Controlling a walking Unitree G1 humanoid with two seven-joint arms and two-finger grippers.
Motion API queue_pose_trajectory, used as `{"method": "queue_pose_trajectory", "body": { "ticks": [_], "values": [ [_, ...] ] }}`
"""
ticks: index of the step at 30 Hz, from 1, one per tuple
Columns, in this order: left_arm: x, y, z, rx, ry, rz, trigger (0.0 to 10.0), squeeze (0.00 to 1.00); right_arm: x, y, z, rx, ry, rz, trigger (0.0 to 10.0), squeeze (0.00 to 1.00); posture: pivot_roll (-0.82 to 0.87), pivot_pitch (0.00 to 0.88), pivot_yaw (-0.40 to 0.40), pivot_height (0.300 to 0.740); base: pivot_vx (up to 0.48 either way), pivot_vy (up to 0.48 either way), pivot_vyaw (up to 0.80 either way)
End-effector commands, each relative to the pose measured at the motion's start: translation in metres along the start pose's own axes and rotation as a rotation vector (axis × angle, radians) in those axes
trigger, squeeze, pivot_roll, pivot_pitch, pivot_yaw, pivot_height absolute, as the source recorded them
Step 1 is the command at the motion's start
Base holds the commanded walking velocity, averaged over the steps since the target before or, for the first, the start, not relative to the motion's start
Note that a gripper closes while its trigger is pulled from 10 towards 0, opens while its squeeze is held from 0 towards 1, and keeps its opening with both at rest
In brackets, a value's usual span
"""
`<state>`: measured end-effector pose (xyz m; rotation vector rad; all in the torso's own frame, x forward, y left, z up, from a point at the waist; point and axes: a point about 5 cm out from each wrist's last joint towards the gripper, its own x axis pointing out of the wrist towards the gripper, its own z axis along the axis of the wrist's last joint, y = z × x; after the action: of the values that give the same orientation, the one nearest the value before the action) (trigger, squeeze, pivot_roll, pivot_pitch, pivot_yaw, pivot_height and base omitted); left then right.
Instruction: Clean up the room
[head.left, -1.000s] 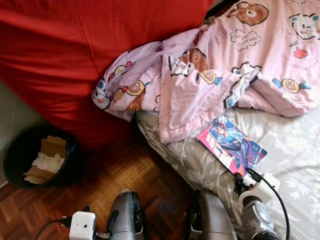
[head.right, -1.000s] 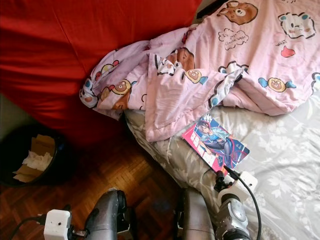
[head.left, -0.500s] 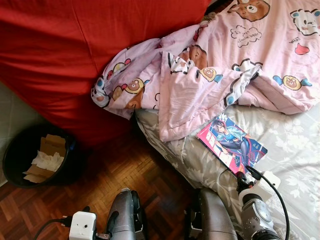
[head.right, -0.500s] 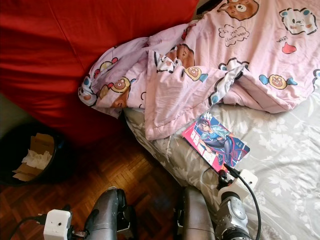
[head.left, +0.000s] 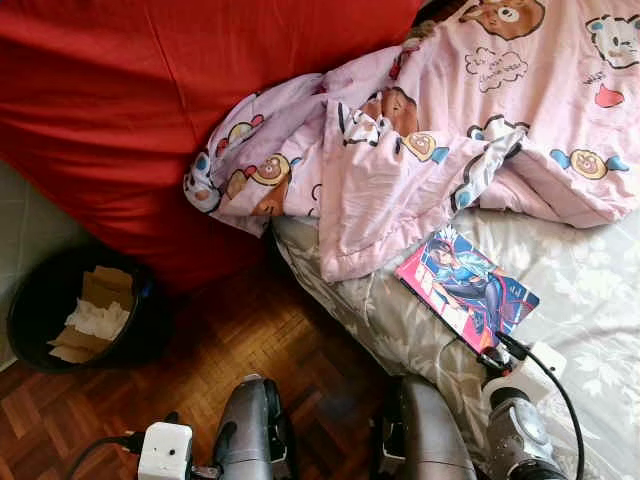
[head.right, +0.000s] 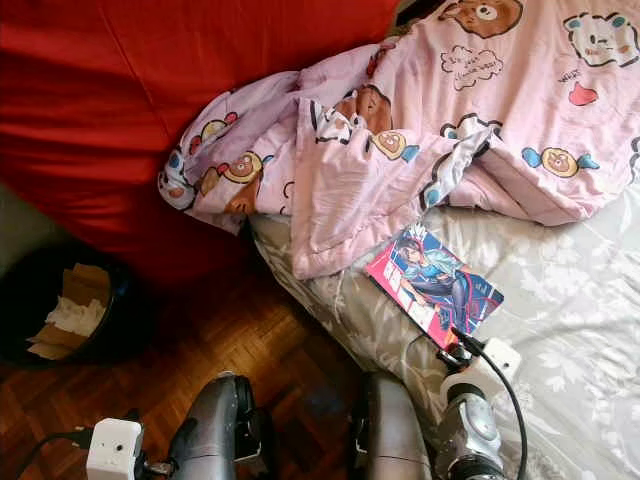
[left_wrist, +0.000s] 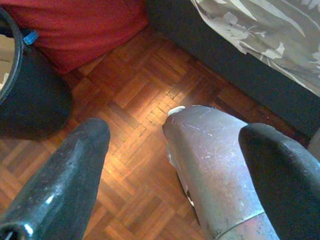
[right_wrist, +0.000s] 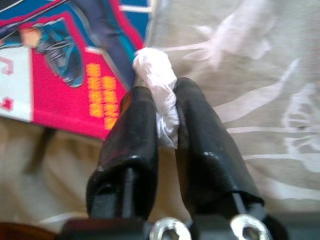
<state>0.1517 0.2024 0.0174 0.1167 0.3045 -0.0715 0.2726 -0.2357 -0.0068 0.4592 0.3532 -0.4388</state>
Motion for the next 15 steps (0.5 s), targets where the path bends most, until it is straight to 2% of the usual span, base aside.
{"method": "queue_pose_trajectory", "body": {
  "ticks": [1,10,15],
  "values": [
    [-0.008,-0.001,-0.011,0.016,0.055,-0.004,10.0,0.0,-0.007,-0.016,-0.013,0.011,0.044,-0.06,0.0,0.0,0.09,0.38,0.025,0.627,0.0,0.0,0.0],
    [0.002,-0.002,-0.011,0.02,0.053,-0.005,10.0,0.0,-0.007,-0.019,-0.014,0.01,0.065,-0.062,0.0,0.0,0.09,0.351,0.023,0.627,0.0,0.0,0.0],
    [0.013,0.001,-0.011,0.036,0.048,0.006,10.0,0.0,-0.009,-0.009,-0.022,-0.003,0.077,-0.002,0.0,0.0,0.08,0.311,0.014,0.627,0.0,0.0,0.0]
  ]
}}
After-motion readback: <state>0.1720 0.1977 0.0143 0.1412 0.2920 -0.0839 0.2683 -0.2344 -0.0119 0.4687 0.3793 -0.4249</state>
